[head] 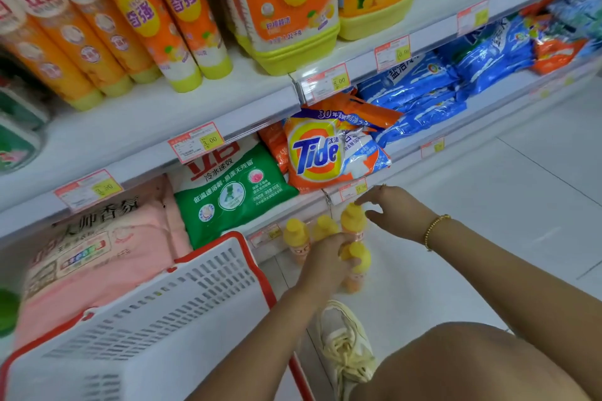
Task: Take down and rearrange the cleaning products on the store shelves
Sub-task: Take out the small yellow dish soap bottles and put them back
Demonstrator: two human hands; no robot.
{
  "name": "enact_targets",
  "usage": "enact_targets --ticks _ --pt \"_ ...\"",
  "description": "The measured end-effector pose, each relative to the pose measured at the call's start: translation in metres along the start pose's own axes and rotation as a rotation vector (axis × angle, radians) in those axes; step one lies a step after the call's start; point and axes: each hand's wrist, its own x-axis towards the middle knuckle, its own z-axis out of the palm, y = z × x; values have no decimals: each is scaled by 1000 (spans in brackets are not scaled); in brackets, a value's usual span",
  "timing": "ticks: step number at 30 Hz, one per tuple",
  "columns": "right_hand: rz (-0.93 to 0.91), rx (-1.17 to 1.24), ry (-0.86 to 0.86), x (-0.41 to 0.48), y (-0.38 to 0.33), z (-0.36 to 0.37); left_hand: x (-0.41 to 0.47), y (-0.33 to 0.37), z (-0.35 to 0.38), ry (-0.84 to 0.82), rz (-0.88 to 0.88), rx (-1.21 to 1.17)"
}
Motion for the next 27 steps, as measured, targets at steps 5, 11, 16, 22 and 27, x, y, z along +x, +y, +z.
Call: enact_targets --ticks 5,11,16,22,27 --pt "-108 18 189 17 -50 -41 -20 24 -62 179 158 -28" --pt "-370 74 497 56 -157 -105 -44 68 -205 733 290 -120" --pt "-395 13 416 118 -222 -107 -26 66 -321 940 211 -108" --pt "-303 -119 539 159 -254 -72 15 47 -415 990 71 -97" --pt "-316 -262 691 167 -252 -55 47 50 -454 1038 13 -98"
